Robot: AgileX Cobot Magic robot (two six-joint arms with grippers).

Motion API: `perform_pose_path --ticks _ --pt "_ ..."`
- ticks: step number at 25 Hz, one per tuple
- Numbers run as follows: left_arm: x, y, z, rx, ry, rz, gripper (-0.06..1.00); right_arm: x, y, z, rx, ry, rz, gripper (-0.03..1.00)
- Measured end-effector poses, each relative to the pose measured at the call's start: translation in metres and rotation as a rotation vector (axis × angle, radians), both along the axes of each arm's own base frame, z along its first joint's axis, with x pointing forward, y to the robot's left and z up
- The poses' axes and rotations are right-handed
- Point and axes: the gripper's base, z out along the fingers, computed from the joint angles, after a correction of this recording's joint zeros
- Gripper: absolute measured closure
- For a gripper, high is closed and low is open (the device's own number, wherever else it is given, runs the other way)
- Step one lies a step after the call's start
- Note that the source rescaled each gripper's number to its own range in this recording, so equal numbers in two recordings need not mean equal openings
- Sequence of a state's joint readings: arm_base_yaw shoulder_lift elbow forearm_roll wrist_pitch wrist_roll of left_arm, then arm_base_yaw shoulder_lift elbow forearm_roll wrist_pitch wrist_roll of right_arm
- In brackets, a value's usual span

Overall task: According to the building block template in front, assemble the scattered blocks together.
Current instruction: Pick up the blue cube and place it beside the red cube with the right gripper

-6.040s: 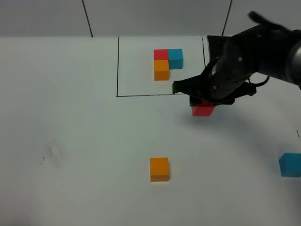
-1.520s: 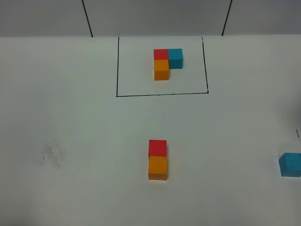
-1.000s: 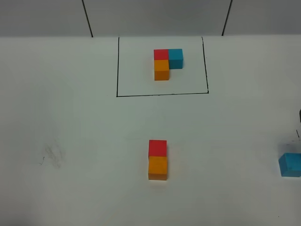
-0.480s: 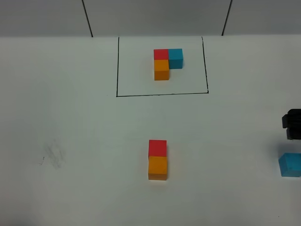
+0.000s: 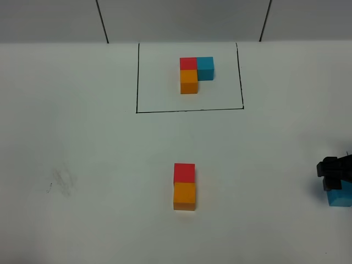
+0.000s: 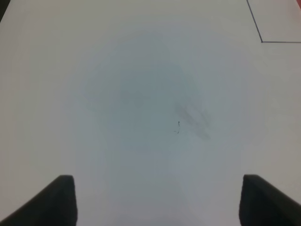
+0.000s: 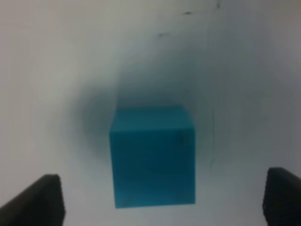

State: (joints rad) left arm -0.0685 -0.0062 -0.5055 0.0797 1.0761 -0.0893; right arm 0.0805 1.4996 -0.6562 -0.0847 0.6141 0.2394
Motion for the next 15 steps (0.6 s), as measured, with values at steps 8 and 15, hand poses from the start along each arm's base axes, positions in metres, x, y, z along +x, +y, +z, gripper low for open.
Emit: perform_pose_path --ticks 8,15 --pt "0.0 0.0 0.0 0.0 0.0 0.0 0.35 0.004 0.001 -0.022 0.005 0.007 0.008 0.18" --pt "0.0 0.0 0.0 0.0 0.0 0.0 0.35 0.009 0.002 -0.039 0.006 0.039 0.015 0.22"
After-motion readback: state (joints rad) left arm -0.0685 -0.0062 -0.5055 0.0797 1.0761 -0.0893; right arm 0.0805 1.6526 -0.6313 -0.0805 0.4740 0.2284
